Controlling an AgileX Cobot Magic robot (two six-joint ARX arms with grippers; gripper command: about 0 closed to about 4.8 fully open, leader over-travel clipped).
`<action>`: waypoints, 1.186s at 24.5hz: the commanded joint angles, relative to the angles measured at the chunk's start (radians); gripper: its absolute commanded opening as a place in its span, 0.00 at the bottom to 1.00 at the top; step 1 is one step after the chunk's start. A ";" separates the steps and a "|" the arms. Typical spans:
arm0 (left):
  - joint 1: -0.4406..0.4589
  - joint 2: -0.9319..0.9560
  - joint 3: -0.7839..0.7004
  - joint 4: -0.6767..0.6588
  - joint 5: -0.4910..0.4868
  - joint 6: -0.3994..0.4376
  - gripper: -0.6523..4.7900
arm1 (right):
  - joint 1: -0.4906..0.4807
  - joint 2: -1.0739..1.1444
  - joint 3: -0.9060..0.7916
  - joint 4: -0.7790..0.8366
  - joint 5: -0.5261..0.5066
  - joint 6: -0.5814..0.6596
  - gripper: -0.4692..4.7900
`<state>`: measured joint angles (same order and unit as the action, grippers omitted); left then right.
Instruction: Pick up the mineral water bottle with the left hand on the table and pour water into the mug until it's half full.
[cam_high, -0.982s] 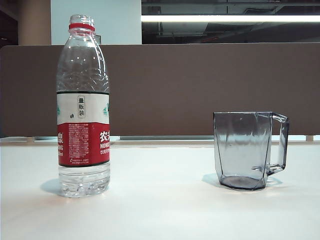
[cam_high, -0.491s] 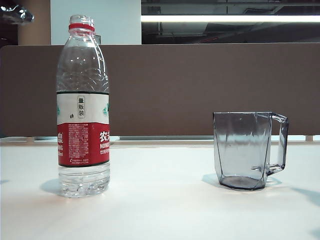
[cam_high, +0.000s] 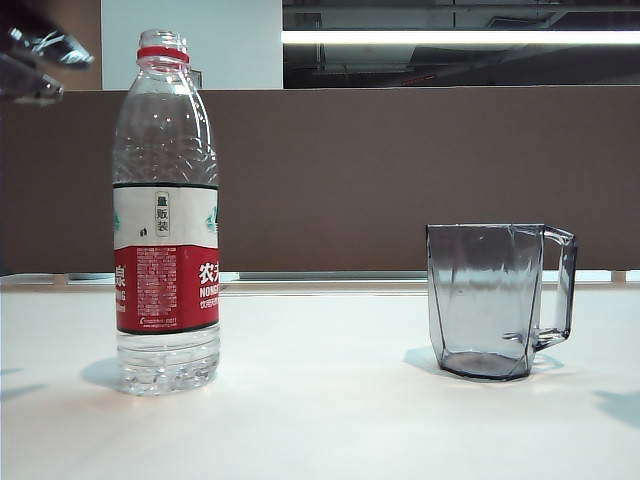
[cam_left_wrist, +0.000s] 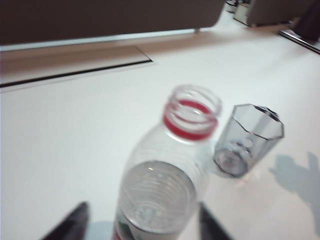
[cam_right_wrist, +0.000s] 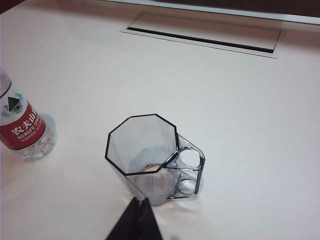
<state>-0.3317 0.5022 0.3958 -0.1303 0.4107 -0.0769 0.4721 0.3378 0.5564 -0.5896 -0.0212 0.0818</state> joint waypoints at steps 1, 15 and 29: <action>-0.001 -0.001 0.002 -0.058 0.024 0.058 1.00 | 0.000 -0.002 0.008 0.025 0.004 -0.004 0.09; -0.001 0.000 -0.186 0.150 0.080 0.103 1.00 | 0.001 -0.002 0.008 -0.006 0.000 -0.008 0.09; -0.051 0.200 -0.187 0.311 0.061 0.103 1.00 | 0.001 -0.003 0.008 -0.008 -0.005 -0.008 0.09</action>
<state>-0.3695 0.6823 0.2081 0.1192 0.4686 0.0257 0.4721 0.3378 0.5564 -0.6121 -0.0208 0.0784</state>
